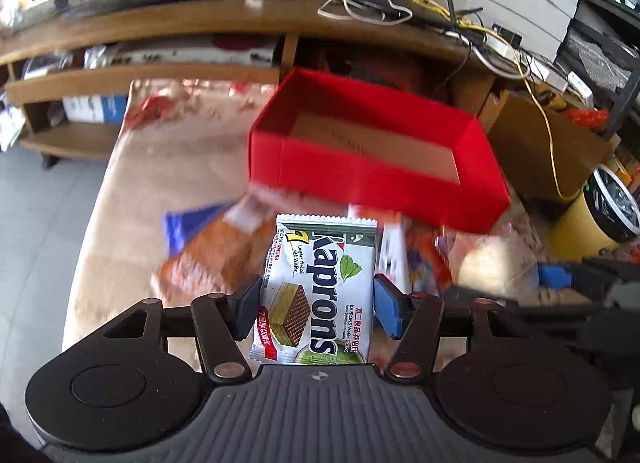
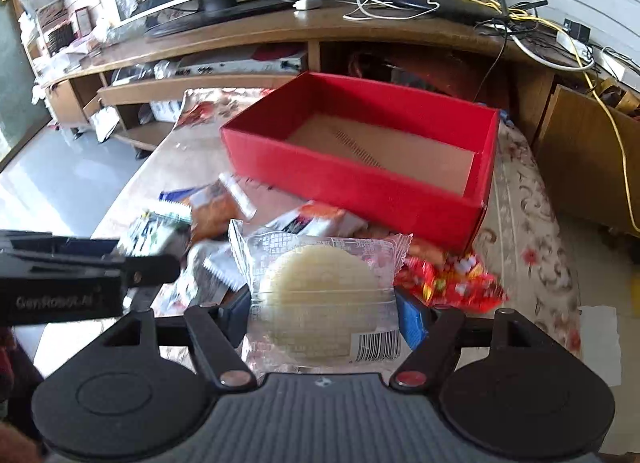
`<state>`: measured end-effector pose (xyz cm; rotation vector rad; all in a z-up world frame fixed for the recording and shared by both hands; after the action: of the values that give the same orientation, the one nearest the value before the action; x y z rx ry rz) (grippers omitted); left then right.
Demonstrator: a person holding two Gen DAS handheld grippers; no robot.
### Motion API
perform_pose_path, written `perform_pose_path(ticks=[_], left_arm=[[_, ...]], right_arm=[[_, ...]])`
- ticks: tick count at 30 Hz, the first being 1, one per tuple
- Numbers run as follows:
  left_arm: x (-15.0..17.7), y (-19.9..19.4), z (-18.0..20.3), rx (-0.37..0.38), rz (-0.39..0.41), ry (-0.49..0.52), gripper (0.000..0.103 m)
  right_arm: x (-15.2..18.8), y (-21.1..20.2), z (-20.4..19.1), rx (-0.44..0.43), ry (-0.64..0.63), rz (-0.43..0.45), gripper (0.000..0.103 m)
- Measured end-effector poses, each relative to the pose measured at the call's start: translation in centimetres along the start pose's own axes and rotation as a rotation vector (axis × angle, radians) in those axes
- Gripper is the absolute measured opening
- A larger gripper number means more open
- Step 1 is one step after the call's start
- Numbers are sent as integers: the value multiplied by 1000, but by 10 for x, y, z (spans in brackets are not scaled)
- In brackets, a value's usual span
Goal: Organize snacks
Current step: 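Carry the wafer with the left tool while the right tool carries the bun into the red box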
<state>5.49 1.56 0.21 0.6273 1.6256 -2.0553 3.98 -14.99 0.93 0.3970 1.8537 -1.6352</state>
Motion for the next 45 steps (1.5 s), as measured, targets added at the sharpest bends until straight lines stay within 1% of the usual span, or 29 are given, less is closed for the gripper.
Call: perform_pose_path(ticks=[5,10,20,28,35,39,44,45], left_arm=[[-21,21,10,21,6,-8,66],[-39,31,17,33,19,-8,66],[-74,60,29,11,49,22,66],[-98,94,29,-7,40,25,65],[-111,124,29,-25,28,27,64],[-116,143,25,-29,3,7,64],[-115,163,21,-61,-29,5,64],[-115,164,23,-79,-18,25,64]], right_arm=[[-21,10,16,29,22,20,76],[-42,18,34,52,51,47,76],[-73,42,58,96,97,72,76],[-96,72,72,120,114,63,76],[-108,100,84,126,128,45,75],[-116,115,87,128,119,40,75],[-118,137,90,128,107,11,75],[-118,141,89,128,104,7,75]])
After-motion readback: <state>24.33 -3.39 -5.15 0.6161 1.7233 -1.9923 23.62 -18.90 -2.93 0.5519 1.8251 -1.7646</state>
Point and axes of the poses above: each gripper's, at about its wrist camera, not at the fingertips, and y roughly the way its jaws point, z to its right, x to its underside, the point moved 2 cm from there along y, roughly the way its jaws point, and after that the axes turned 7 degrees about -y, right-handed, at the moved point
